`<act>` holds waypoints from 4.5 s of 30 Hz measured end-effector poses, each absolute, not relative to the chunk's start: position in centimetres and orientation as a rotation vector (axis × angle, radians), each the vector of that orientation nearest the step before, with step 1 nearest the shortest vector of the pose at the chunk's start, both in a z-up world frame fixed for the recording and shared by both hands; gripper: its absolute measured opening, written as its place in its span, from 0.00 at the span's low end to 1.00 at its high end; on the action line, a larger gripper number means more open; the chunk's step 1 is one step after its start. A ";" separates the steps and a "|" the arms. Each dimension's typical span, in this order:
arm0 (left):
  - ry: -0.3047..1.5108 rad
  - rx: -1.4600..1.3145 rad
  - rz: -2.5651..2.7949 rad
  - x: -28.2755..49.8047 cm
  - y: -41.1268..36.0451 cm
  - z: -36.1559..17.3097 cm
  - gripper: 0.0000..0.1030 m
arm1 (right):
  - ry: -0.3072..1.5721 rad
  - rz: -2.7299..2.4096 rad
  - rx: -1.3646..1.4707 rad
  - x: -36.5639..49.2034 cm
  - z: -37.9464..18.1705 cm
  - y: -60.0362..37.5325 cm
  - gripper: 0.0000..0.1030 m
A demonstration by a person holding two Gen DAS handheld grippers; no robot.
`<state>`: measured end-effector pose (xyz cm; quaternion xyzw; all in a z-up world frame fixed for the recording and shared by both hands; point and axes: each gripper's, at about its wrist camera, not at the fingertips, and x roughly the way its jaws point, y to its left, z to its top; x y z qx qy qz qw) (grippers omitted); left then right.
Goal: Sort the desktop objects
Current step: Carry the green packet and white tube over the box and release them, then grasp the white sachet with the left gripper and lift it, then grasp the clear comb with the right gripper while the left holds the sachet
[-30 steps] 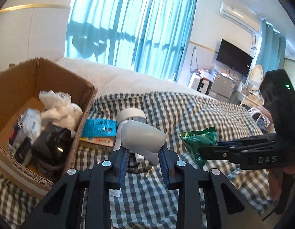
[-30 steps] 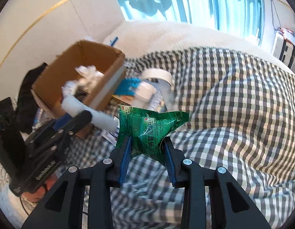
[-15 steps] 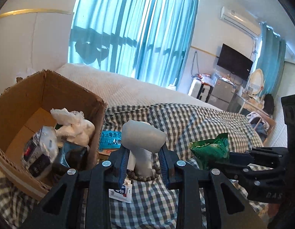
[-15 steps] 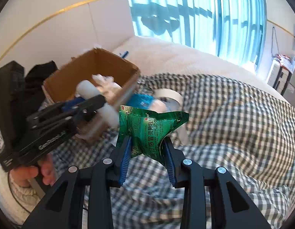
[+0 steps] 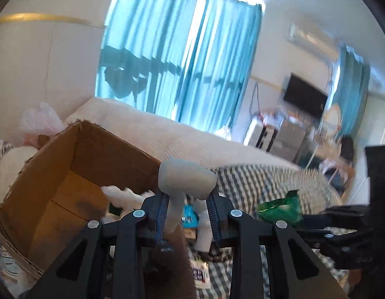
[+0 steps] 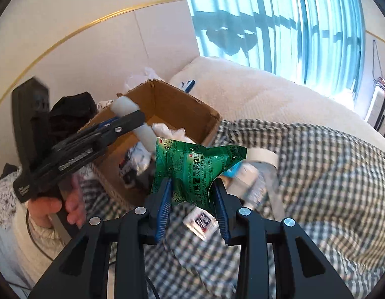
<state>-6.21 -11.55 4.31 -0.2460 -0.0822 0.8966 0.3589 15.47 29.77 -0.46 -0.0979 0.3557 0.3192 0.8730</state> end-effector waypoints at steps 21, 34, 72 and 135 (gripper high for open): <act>-0.268 -0.672 2.475 -10.5 -17.2 1.5 0.71 | 0.748 0.694 -0.025 22.2 -1.5 39.7 0.57; -0.209 -0.676 2.468 -6.3 -15.0 2.8 1.00 | 0.768 0.443 -0.187 17.0 0.1 28.4 0.61; 0.408 -0.877 2.218 4.2 2.9 -12.7 1.00 | 0.887 0.328 -0.328 18.3 -6.6 20.3 0.61; 0.085 -0.911 2.067 0.7 -2.0 -10.4 0.05 | 1.119 0.221 -0.339 27.5 -15.2 22.2 0.25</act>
